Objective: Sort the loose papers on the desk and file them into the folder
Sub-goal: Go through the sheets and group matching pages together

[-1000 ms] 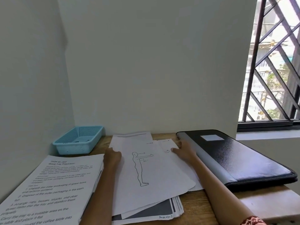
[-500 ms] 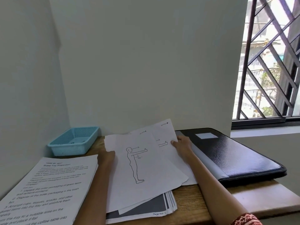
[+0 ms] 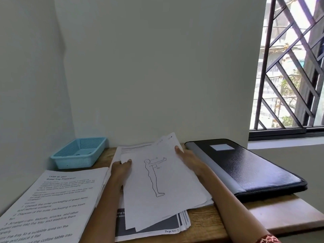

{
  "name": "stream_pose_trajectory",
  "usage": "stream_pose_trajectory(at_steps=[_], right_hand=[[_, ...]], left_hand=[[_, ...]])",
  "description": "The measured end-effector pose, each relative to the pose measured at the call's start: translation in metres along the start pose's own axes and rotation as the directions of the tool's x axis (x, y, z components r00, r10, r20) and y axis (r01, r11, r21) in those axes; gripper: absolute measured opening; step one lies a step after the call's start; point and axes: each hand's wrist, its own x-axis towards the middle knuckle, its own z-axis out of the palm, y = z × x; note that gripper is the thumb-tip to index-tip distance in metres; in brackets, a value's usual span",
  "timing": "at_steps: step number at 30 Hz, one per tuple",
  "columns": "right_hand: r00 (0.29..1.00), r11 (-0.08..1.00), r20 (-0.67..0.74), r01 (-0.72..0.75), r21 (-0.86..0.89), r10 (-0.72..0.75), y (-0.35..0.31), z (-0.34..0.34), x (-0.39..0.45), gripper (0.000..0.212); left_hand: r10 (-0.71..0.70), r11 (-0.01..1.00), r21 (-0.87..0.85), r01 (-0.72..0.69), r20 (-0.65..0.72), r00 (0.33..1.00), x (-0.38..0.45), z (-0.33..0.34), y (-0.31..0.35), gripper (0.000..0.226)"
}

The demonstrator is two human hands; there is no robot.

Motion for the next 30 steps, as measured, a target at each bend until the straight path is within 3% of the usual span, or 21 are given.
stream_pose_trajectory(at_steps=[2,3,6,9,12,15,18,21,26,30], right_hand=[[0.996,0.991,0.049,-0.064,-0.114,0.07,0.009,0.001,0.002,0.068],[0.997,0.992,0.045,-0.058,-0.116,0.063,0.012,0.002,0.005,0.068],[0.998,0.999,-0.046,0.031,0.01,-0.031,0.002,0.003,-0.006,0.035],[0.971,0.971,-0.157,0.202,0.125,-0.182,-0.029,-0.004,-0.025,0.028],[0.895,0.919,-0.308,0.374,0.123,-0.323,-0.062,-0.023,-0.036,0.022],[0.805,0.857,-0.449,0.494,0.144,-0.388,-0.092,-0.039,-0.048,0.022],[0.734,0.808,-0.54,0.568,0.156,-0.412,-0.116,-0.048,-0.062,0.017],[0.715,0.821,-0.551,0.563,0.09,-0.43,-0.11,-0.051,-0.07,0.019],[0.798,0.862,-0.486,0.482,0.158,-0.357,-0.059,-0.051,-0.077,0.037],[0.811,0.888,-0.491,0.437,0.146,-0.318,-0.046,-0.049,-0.08,0.053]], left_hand=[[-0.016,0.999,0.035,0.013,0.074,0.997,0.004,0.003,-0.002,0.073],[-0.013,0.998,0.055,0.007,0.11,0.994,0.001,0.005,0.0,0.076],[0.044,0.997,-0.065,-0.036,0.139,0.989,-0.006,0.008,0.004,0.051],[0.051,0.977,-0.215,0.005,0.255,0.966,-0.021,0.011,0.02,0.045],[0.168,0.984,-0.102,-0.144,0.285,0.944,-0.041,0.03,0.053,0.078],[0.403,0.915,-0.104,-0.389,0.242,0.883,-0.067,0.053,0.105,0.05],[0.52,0.854,-0.147,-0.499,0.261,0.813,-0.092,0.071,0.139,0.043],[0.502,0.865,-0.176,-0.47,0.262,0.824,-0.099,0.074,0.129,0.04],[0.356,0.932,-0.153,-0.328,0.228,0.906,-0.097,0.07,0.063,0.043],[0.32,0.947,-0.121,-0.299,0.241,0.916,-0.1,0.073,0.048,0.047]])
